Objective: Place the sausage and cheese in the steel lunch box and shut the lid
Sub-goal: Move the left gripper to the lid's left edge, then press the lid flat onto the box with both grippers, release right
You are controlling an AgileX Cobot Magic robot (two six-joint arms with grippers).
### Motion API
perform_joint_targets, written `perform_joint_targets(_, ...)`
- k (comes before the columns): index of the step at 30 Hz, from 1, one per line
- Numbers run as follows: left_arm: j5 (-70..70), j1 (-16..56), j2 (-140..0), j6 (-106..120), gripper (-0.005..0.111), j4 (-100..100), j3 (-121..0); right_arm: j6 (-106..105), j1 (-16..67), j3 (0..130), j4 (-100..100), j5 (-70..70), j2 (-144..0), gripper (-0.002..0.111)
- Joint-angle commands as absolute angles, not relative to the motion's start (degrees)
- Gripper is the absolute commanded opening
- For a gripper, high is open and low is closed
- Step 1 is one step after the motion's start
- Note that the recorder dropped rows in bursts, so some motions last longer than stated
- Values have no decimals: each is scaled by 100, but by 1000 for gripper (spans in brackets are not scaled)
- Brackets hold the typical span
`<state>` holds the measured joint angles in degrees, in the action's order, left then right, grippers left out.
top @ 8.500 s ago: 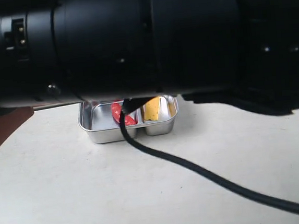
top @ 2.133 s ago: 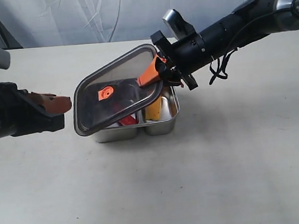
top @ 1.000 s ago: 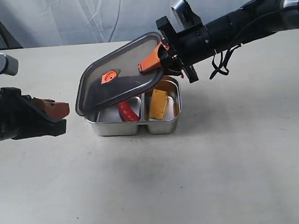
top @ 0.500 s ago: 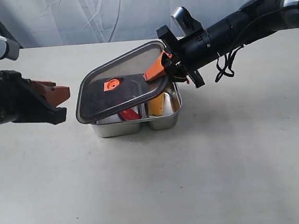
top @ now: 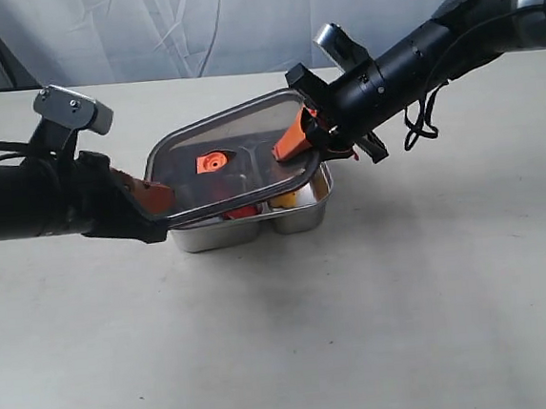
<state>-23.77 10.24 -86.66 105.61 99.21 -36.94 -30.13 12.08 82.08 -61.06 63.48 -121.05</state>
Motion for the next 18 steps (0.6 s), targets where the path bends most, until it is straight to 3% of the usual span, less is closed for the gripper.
perform_joint_targets(1,-2862,1045,-8882,10570,0,9995,-3907,-2976,1134,8191,-4983,5418,-12147,-1)
perform_joint_targets(18,-3097,1056,-9417,10858,0,9995,-3950,-2976,1144,8191,-4790,4912,-12152,-1)
